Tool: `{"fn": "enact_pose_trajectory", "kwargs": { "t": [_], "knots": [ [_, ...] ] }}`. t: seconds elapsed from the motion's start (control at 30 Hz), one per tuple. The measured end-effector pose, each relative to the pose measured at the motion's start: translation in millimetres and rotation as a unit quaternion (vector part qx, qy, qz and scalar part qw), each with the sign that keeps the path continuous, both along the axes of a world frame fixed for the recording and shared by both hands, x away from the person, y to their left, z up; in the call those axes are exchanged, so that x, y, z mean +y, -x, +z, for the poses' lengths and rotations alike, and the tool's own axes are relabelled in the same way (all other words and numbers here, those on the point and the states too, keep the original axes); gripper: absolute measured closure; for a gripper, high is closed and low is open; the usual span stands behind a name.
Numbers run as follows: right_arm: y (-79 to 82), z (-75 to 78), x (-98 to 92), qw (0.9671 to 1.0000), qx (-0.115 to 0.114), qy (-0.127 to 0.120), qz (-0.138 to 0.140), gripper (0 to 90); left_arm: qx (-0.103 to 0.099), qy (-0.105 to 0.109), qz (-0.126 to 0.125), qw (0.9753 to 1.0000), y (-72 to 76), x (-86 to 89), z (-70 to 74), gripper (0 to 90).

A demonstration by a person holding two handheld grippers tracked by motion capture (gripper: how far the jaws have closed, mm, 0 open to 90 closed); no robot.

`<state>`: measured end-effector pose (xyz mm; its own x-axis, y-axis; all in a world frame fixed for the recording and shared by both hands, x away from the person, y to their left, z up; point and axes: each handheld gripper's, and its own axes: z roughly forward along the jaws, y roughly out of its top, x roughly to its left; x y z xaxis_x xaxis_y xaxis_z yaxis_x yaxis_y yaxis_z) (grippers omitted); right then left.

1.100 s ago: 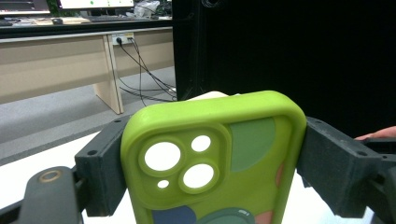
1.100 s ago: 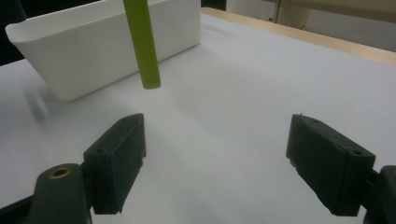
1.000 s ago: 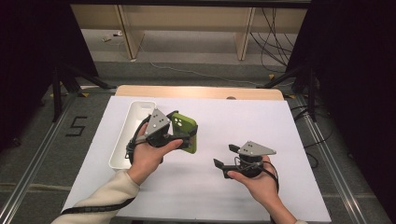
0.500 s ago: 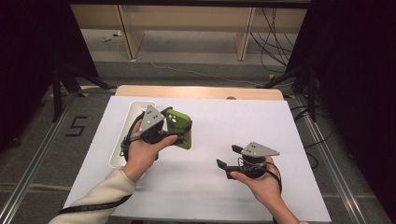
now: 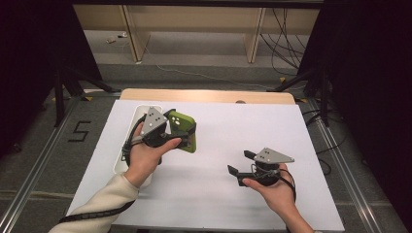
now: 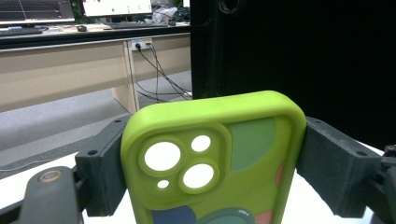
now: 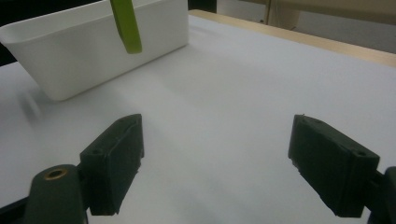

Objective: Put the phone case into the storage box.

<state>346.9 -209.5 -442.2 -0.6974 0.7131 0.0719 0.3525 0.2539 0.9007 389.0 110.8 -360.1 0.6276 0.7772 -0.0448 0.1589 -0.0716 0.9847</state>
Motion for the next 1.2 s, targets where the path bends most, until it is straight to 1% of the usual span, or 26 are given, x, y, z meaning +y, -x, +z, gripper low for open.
{"fn": "enact_pose_trajectory", "kwargs": {
  "t": [0.2, 0.27, 0.43, 0.67, 1.2],
  "knots": [
    [1.1, 1.2, -4.1, 1.0000, -0.005, -0.002, -0.002, 16.8, -0.002, 0.002, 0.004, 1.0000, -0.9, 3.8, 2.2, 17.1],
    [1.2, 1.3, -4.7, 1.0000, -0.005, -0.004, -0.002, 16.3, -0.002, 0.003, 0.007, 1.0000, -1.2, 4.9, 2.7, 17.1],
    [3.1, 1.5, -9.1, 1.0000, -0.002, 0.000, -0.006, 15.3, 0.000, 0.003, 0.010, 0.9999, -2.2, 7.8, 3.5, 17.1],
    [4.6, 2.1, -13.2, 0.9999, -0.007, -0.003, -0.009, 15.2, -0.002, 0.005, 0.014, 0.9999, -3.0, 11.8, 5.8, 17.1],
    [6.7, 0.3, -18.7, 0.9999, -0.003, -0.001, -0.013, 15.0, -0.004, 0.007, 0.026, 0.9996, -5.1, 20.8, 9.6, 17.2]
  ]
}}
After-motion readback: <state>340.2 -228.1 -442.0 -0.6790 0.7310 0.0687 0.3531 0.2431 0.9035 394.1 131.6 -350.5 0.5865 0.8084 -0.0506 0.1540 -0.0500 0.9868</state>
